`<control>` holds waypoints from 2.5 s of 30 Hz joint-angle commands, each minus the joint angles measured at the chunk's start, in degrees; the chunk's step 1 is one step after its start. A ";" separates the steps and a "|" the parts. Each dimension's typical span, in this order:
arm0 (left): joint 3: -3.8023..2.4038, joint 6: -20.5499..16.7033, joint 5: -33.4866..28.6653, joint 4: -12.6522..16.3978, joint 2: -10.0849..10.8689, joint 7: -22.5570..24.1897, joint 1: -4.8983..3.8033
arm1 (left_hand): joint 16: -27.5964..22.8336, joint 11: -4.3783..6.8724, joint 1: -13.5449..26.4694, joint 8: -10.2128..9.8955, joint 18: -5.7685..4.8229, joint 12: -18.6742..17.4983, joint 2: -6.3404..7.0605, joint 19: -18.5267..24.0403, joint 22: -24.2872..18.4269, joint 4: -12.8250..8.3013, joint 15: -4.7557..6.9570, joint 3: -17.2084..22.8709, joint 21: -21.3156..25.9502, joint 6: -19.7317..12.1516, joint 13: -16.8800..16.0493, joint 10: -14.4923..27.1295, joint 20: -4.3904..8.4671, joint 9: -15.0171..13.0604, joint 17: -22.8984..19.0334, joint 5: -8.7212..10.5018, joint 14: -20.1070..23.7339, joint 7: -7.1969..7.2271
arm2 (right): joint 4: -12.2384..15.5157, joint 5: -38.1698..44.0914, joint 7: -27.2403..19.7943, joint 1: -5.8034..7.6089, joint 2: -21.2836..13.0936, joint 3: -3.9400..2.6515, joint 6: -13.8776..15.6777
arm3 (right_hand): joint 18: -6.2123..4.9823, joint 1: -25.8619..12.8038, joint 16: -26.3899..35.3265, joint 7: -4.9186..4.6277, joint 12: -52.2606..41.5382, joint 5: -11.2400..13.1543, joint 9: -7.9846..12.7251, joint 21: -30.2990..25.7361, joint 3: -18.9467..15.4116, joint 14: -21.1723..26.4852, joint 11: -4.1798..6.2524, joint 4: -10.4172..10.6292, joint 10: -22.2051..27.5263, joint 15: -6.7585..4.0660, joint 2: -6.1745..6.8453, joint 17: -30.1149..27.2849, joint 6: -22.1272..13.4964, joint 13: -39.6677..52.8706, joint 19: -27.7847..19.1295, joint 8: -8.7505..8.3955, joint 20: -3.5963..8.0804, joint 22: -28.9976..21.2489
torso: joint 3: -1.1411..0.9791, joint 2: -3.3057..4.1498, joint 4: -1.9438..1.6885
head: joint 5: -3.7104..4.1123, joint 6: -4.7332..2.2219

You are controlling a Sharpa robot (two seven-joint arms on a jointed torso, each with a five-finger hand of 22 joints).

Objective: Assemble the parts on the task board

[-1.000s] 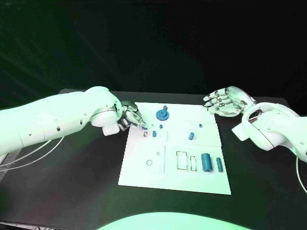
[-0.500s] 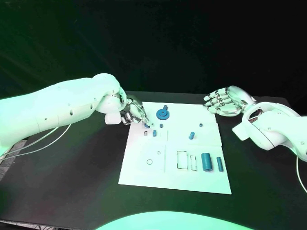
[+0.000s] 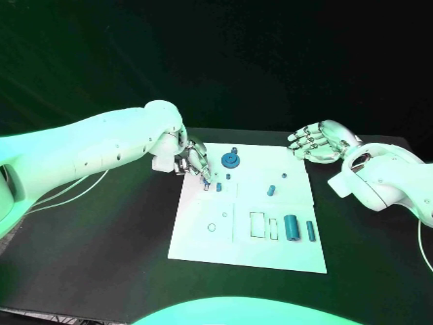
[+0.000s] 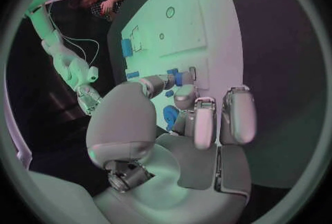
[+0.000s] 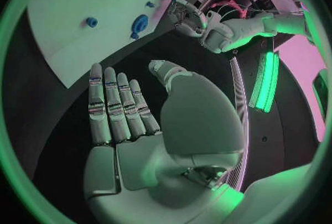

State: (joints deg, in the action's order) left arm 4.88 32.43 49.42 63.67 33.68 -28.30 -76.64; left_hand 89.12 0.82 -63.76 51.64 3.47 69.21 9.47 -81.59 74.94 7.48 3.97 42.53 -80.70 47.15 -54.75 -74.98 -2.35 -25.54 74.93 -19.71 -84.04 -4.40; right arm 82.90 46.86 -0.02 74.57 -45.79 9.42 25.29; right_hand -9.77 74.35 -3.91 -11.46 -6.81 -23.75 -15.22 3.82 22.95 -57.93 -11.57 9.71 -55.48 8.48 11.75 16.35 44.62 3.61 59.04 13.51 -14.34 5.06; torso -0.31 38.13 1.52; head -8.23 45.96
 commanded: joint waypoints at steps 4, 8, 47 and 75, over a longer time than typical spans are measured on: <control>0.32 1.75 5.10 -0.33 -0.72 0.47 -0.18 | 0.34 0.10 0.46 -0.41 -0.09 0.44 0.04 -0.40 1.05 -10.17 -0.01 9.55 -0.40 1.65 -0.28 -0.47 -0.09 -0.12 14.06 -0.59 -5.67 1.00 | -0.01 0.16 -0.82 -0.04 0.08 -0.01 -0.61 | -0.70 0.01 0.15 -3.69 0.43 -0.20 0.10 0.04 0.00 -0.36 0.02 -0.21 -0.44 0.18 -0.38 -0.09 0.43 0.00 0.46 -0.34 -0.07 -0.08 | 0.06 -0.02 0.03 | -0.01 0.09; 0.59 1.55 5.88 -0.45 -0.95 0.39 -0.17 | 0.38 0.13 0.49 -0.51 -0.13 0.60 0.10 -0.52 1.27 -10.26 0.01 9.45 -0.55 1.80 -0.55 -0.63 -0.07 -0.23 14.13 -0.99 -5.69 1.04 | -0.03 0.15 -0.84 -0.05 0.10 -0.01 -0.61 | -0.70 0.01 0.15 -3.69 0.45 -0.22 0.11 0.04 0.01 -0.35 0.01 -0.22 -0.45 0.19 -0.38 -0.10 0.43 0.00 0.45 -0.35 -0.07 -0.09 | 0.02 0.00 -0.02 | -0.07 0.14; 1.64 1.25 7.40 -0.12 -2.10 -0.22 -0.07 | 0.52 0.22 0.61 -0.82 -0.20 0.95 0.27 -0.69 1.61 -10.43 0.07 9.19 -0.78 2.20 -1.15 -1.03 -0.01 -0.50 14.38 -2.07 -5.76 1.14 | -0.10 0.12 -0.86 -0.07 0.42 -0.01 -0.86 | -0.70 0.00 0.15 -3.70 0.59 -0.32 0.15 0.03 0.04 -0.34 0.00 -0.26 -0.48 0.20 -0.36 -0.23 0.45 0.00 0.44 -0.44 -0.08 -0.18 | 0.02 -0.01 0.01 | -0.09 0.63; 1.73 1.10 6.64 -0.33 -2.16 0.12 0.01 | 0.67 0.29 0.63 -0.96 -0.29 1.40 0.46 -0.88 1.97 -10.58 0.10 9.02 -1.02 2.47 -1.89 -1.44 0.02 -0.63 14.67 -2.54 -5.85 1.23 | -0.10 0.12 -0.96 -0.08 0.49 -0.01 -1.19 | -0.69 -0.02 0.15 -3.71 0.70 -0.37 0.18 0.03 0.07 -0.34 -0.01 -0.29 -0.52 0.21 -0.37 -0.32 0.47 0.00 0.43 -0.50 -0.09 -0.25 | -0.01 0.00 0.01 | -0.04 0.60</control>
State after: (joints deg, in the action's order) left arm 6.60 33.18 56.41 63.30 31.67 -28.58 -76.64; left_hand 89.56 1.12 -63.02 50.52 3.47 70.23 10.21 -81.99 74.91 6.84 3.97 41.90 -81.41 48.68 -56.59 -76.09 -2.35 -26.09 74.91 -21.96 -84.04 -4.09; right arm 82.74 46.81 -0.17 74.52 -45.33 9.42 24.91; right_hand -9.77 74.35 -3.90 -11.46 -6.29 -23.74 -15.13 3.82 22.95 -57.93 -11.57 9.72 -55.48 8.48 11.75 16.08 44.62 3.61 59.04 13.23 -14.34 4.86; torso -0.32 38.12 1.52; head -8.26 46.54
